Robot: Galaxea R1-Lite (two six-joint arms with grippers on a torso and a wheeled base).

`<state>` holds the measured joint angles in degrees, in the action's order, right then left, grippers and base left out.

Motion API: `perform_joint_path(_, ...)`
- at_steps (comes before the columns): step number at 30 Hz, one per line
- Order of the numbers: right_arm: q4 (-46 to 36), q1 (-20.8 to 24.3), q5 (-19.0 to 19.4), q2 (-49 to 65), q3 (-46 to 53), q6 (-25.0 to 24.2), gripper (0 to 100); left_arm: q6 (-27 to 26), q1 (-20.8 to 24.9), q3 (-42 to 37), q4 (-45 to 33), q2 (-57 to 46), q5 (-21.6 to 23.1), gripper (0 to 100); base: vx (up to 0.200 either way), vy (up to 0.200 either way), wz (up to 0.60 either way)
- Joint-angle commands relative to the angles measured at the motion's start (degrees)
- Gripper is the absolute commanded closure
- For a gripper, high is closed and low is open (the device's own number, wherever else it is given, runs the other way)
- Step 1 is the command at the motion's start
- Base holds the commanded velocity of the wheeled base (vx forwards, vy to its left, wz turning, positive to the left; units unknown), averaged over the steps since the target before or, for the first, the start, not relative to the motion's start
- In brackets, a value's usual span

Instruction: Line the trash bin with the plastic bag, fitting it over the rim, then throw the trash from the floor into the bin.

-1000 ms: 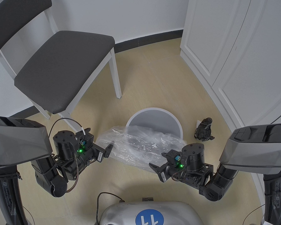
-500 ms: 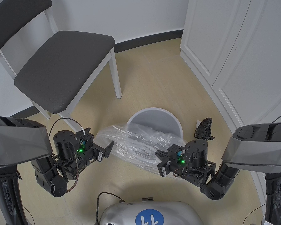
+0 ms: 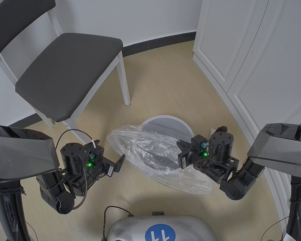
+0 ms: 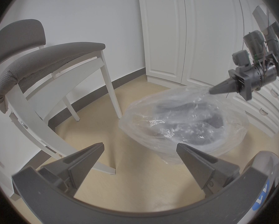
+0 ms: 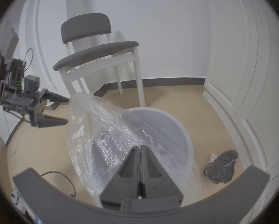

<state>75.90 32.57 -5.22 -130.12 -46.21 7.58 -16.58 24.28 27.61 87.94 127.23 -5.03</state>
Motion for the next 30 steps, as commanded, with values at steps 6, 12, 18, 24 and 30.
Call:
perform_joint_path(6, 0.0, -1.0, -0.8, 0.0, -3.4, -2.0, 100, 0.0, 3.4, -1.1, 0.0, 1.9, -0.2, 0, 0.0, 0.0, 0.0)
perform_joint_path(12, 0.0, -2.5, -2.3, -0.3, -6.5, -2.4, 100, 0.0, 4.0, -1.1, 0.1, 1.6, -1.4, 0, 0.0, 0.0, 0.0)
perform_joint_path(18, -0.2, -3.6, -3.8, -1.3, -10.0, -4.0, 100, 0.0, 4.1, -1.2, 0.1, 1.4, -1.5, 0, 0.0, 0.0, 0.0)
perform_joint_path(24, -0.6, -5.1, -6.0, -3.5, -14.3, -4.1, 100, 0.0, 4.2, -1.2, 0.1, 1.4, -1.5, 0, 0.0, 0.0, 0.0)
perform_joint_path(30, -0.7, -5.8, -8.8, -7.2, -20.2, -5.3, 100, 0.0, 4.6, -1.2, 0.1, 1.4, -1.5, 0, 0.0, 0.0, 0.0)
